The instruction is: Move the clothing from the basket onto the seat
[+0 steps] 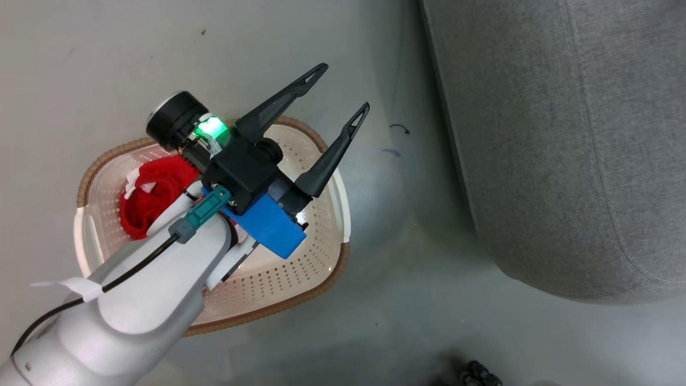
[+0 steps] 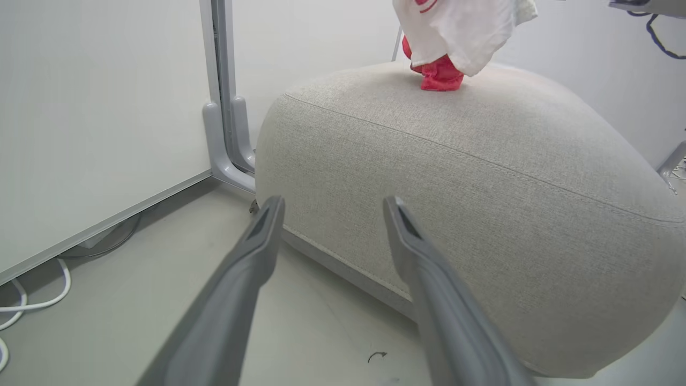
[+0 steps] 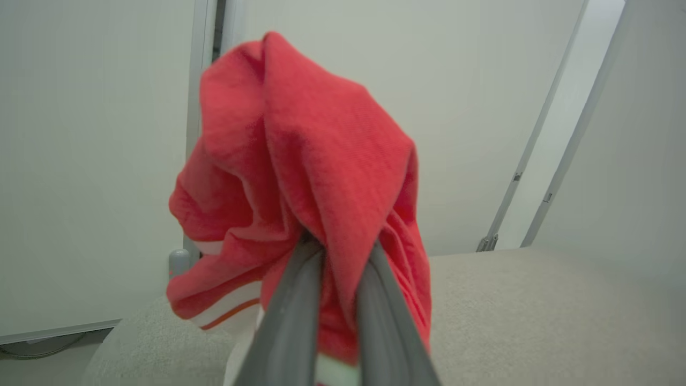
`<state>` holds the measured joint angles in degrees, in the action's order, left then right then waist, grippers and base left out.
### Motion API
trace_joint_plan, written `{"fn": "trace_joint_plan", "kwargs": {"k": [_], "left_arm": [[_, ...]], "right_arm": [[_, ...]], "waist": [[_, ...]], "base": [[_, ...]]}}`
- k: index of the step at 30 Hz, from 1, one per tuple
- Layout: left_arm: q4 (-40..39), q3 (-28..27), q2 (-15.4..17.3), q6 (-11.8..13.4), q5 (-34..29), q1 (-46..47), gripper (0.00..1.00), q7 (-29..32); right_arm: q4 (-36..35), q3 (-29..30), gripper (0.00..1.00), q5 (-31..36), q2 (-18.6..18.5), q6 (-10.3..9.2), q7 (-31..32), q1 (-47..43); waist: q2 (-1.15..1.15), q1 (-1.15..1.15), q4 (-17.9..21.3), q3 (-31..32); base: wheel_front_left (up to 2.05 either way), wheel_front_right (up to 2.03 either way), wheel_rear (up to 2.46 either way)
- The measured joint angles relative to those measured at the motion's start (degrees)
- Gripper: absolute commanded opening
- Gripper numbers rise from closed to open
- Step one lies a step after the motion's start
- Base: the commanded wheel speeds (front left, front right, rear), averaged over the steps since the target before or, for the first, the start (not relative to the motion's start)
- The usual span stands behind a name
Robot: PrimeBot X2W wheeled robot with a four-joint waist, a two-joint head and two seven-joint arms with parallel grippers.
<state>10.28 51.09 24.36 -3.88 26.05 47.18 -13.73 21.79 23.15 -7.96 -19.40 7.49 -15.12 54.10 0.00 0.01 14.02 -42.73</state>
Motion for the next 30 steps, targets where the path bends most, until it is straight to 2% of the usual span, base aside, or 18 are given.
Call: {"fn": "trace_joint_plan", "kwargs": {"k": [9, 17, 18, 23, 30], "left_arm": [[0.1, 0.14, -0.29, 0.0, -0.19, 0.87, 1.0, -0.26], [0.78, 0.12, -0.29, 0.0, -0.14, 1.07, 1.0, -0.57], [0.93, 0.12, -0.35, 0.01, -0.1, 1.05, 1.0, -0.58], [1.65, 0.03, -1.24, 0.33, 0.19, 0.05, 1.0, -1.0], [2.92, -1.26, -3.65, 0.47, 1.25, -2.92, 1.0, -1.2]], "right_arm": [[10.66, 2.26, 0.0, 1.36, 1.93, 0.0, -0.01, -3.51], [15.16, 2.88, 0.0, 0.05, 2.68, 0.0, -0.02, -4.55], [15.51, 2.44, 1.0, -0.44, 2.68, 0.0, -0.03, -4.91], [15.3, 1.81, 1.0, -1.54, 2.91, 0.0, -0.03, -8.75], [10.27, 1.88, 1.0, -2.23, 3.64, 0.0, -0.02, -18.57]], "waist": [[0.0, 0.0, -1.11, -1.26], [0.0, -0.01, -1.38, -0.44], [0.0, -0.01, -1.38, -0.14], [0.0, -0.01, -1.4, 2.12], [0.0, -0.01, -1.75, 7.5]], "base": [[0.0, 0.0, 0.0], [0.0, 0.0, 0.0], [0.0, 0.0, 0.0], [0.0, 0.0, 0.0], [0.0, 0.0, 0.0]]}}
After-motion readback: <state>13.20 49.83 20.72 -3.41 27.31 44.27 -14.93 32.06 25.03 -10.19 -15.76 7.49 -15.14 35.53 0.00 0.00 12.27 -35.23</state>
